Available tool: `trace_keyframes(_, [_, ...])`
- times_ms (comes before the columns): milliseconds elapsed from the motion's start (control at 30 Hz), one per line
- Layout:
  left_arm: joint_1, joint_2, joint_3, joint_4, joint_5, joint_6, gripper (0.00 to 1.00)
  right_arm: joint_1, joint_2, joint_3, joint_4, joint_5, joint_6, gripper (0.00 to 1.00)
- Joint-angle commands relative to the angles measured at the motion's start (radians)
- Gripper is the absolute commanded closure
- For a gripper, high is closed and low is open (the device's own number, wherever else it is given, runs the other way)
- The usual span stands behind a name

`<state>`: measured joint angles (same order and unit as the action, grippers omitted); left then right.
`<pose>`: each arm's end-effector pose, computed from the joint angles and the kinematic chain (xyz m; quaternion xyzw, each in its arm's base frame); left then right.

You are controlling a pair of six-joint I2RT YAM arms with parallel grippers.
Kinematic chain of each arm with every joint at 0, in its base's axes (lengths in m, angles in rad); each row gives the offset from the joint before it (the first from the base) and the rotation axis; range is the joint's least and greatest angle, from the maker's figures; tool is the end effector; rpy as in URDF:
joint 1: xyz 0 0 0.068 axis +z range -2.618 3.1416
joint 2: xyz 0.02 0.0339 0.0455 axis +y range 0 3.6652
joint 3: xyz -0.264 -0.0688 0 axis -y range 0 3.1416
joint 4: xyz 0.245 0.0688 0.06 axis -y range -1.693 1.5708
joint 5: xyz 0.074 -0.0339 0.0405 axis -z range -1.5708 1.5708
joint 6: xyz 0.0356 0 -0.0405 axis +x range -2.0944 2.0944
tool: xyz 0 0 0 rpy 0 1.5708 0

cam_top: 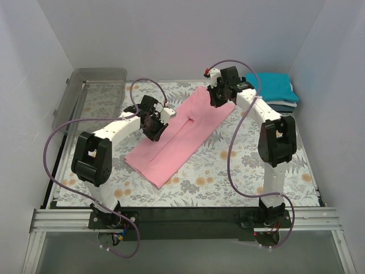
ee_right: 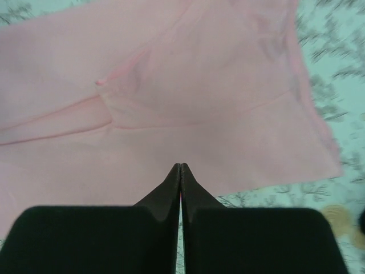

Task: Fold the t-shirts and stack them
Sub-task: Fold the tshirt

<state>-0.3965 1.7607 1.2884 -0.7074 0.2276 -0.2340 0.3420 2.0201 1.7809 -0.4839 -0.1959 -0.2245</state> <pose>0.3260 -0.1452 0.2143 0.1011 0.9696 -0.1658 0.1490 0.4391 0.1637 0.2795 -0.2921 0.8598 0.1130 0.4034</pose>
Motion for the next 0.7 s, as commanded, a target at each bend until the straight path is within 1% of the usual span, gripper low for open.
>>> trace_keyframes(0, [-0.002, 0.02, -0.021, 0.118, -0.128, 0.126, 0.81, 0.009, 0.083, -0.035, -0.027, -0.022, 0.129, 0.99])
trace_keyframes(67, [-0.002, 0.031, -0.046, 0.146, -0.157, 0.168, 0.82, 0.012, 0.104, -0.038, -0.027, -0.01, 0.14, 0.99])
trace_keyframes(133, [-0.001, 0.048, -0.066, 0.149, -0.191, 0.212, 0.84, 0.025, 0.123, -0.044, -0.027, 0.05, 0.143, 0.99])
trace_keyframes(167, [-0.002, 0.049, -0.076, 0.149, -0.191, 0.228, 0.84, 0.025, 0.13, -0.043, -0.028, 0.05, 0.143, 0.99])
trace_keyframes(300, [-0.013, 0.036, -0.135, 0.132, -0.177, 0.275, 0.88, 0.035, 0.181, -0.028, -0.038, 0.133, 0.126, 0.99])
trace_keyframes(400, [-0.05, 0.02, -0.191, 0.097, -0.157, 0.277, 0.92, 0.037, 0.239, 0.012, -0.041, 0.154, 0.105, 0.99])
trace_keyframes(500, [-0.117, 0.0, -0.262, 0.091, -0.163, 0.26, 0.93, 0.037, 0.307, 0.073, -0.038, 0.159, 0.085, 0.99])
trace_keyframes(600, [-0.179, -0.013, -0.284, 0.066, -0.134, 0.202, 0.94, 0.037, 0.368, 0.147, -0.044, 0.153, 0.067, 0.99])
trace_keyframes(633, [-0.217, -0.015, -0.282, 0.054, -0.125, 0.19, 0.95, 0.037, 0.38, 0.173, -0.041, 0.151, 0.059, 0.99])
trace_keyframes(667, [-0.238, -0.021, -0.281, 0.046, -0.104, 0.161, 0.95, 0.037, 0.406, 0.217, -0.039, 0.124, 0.036, 0.99])
